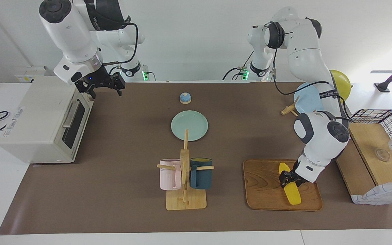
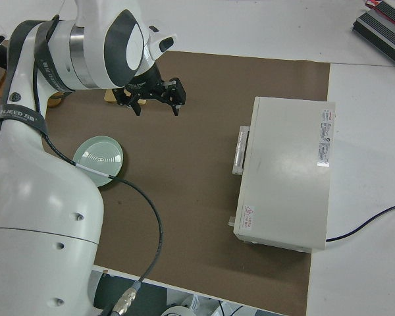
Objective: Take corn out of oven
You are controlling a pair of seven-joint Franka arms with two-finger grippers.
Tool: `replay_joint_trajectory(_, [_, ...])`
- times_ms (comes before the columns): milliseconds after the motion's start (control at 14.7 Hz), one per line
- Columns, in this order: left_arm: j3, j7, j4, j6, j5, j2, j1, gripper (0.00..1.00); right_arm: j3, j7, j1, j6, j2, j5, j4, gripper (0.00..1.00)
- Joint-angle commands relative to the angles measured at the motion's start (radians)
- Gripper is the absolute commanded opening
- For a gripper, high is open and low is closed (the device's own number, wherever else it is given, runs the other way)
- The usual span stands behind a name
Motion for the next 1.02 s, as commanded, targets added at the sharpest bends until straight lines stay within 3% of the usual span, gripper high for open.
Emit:
replay_joint_trajectory(0, [0.006, -0.007, -0.009, 0.019, 0.012, -0.007, -0.007, 1.00, 0.004, 0.025, -0.017, -0.039, 0.020, -0.006, 0.032, 1.00])
replay_joint_trajectory(341, [0.008, -0.011, -0.006, -0.044, 0.012, -0.054, -0.001, 1.00, 0.008, 0.022, -0.033, -0.072, -0.015, -0.012, -0.011, 1.00])
replay_joint_trajectory(545, [0.058, -0.023, -0.015, -0.146, 0.018, -0.151, -0.012, 1.00, 0.008, 0.024, -0.065, -0.070, -0.044, -0.003, -0.055, 1.00])
replay_joint_trajectory(955, [0.097, -0.027, -0.011, -0.412, 0.136, -0.335, -0.016, 1.00, -0.001, 0.028, -0.070, -0.021, -0.038, -0.016, -0.030, 1.00])
